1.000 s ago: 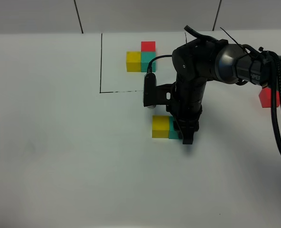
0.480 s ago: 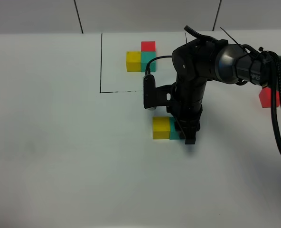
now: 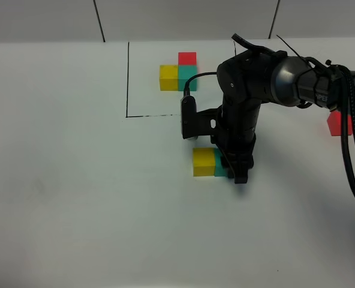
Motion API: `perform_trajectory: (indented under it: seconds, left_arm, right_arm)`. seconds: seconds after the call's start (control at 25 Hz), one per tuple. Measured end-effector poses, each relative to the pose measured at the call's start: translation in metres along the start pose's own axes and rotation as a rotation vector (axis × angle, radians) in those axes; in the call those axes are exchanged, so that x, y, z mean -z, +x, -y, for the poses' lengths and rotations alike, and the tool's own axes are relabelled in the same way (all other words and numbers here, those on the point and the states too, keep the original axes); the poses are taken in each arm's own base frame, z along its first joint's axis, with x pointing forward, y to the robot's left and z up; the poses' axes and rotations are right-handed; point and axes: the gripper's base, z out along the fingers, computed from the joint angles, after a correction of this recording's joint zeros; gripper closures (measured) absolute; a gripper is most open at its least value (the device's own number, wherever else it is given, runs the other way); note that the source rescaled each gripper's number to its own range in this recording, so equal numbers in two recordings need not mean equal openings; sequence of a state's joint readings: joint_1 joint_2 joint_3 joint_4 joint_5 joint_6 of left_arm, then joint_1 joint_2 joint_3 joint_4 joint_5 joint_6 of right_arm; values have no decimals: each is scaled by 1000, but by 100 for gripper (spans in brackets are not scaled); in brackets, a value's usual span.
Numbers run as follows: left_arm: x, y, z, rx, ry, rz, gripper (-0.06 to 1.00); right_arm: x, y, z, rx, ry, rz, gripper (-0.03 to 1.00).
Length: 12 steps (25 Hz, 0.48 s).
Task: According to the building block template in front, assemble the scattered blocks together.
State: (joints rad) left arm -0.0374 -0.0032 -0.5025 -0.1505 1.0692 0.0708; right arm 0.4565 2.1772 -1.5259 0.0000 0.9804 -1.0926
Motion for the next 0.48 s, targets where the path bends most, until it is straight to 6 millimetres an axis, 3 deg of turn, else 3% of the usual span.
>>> perform_trajectory:
  seconds: [0.2, 0.32, 0.48]
  left_arm:
    - [0, 0, 0, 0, 0, 0, 9]
    - [0, 0, 0, 0, 0, 0, 9]
    - [0, 0, 0, 0, 0, 0, 9]
  right_arm:
    - [5, 1, -1, -8, -3, -1, 41]
    - [18, 1, -2, -39, 18, 10, 31]
    - [40, 4, -5, -152, 40, 9, 27]
